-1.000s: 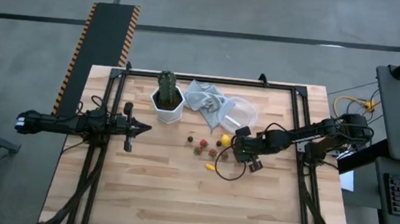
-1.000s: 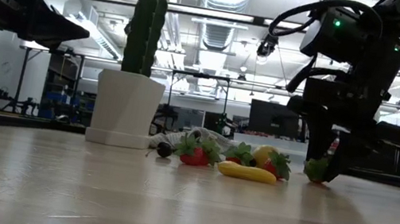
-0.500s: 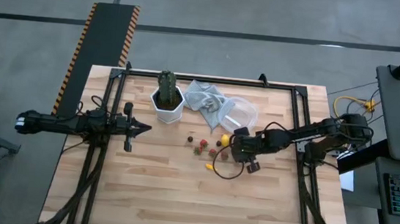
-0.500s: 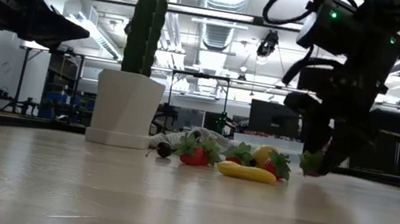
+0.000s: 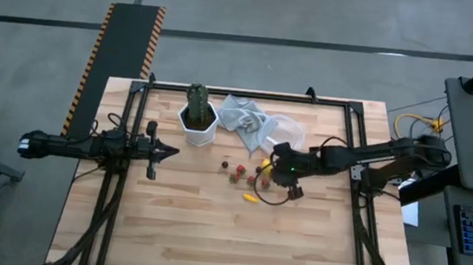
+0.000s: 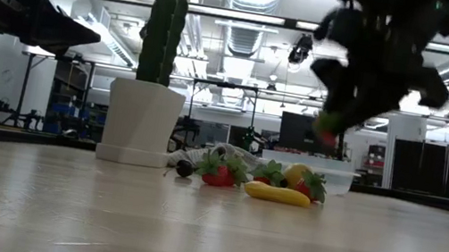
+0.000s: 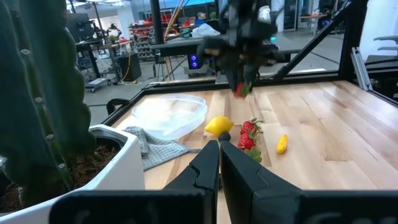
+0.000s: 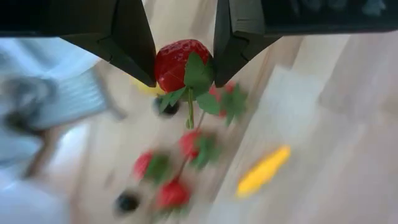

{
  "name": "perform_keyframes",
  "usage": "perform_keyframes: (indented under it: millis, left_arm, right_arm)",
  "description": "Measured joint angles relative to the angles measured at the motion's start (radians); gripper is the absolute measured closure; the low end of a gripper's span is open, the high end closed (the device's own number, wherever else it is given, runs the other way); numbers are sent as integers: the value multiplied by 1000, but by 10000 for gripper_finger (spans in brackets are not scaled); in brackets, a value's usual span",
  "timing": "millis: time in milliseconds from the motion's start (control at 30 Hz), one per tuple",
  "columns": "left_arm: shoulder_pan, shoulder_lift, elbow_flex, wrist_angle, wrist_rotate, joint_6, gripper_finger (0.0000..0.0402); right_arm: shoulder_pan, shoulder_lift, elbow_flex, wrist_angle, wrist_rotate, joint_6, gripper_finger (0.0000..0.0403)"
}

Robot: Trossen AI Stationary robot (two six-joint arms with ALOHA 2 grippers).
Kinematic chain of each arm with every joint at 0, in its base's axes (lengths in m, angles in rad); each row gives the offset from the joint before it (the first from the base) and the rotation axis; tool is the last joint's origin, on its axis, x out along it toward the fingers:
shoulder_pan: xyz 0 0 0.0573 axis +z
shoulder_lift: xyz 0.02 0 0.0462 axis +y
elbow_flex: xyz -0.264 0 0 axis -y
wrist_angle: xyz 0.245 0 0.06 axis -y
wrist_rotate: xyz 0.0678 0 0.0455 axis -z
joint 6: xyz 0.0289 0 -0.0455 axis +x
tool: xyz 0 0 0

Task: Pick and placing Produce into tupperware
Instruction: Put the strawberry into the transparent bin

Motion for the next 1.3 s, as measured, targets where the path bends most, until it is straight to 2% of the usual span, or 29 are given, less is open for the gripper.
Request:
perform_keyframes:
  millis: [233,533,833,1300]
  left_arm:
    - [0,0,0,2,0,0,402]
    - [0,0,0,2,0,0,402]
    - [0,-2,0,5,0,0,402]
    - [0,0,0,3,0,0,402]
  right_arm:
    - [-2,-115,82,37,-66,31,281]
    - [-2,-204,154,149,-78,95,281]
    - [-2,-198,197,149,-96,75,281]
    - [-7,-187,179,151,-91,68,282]
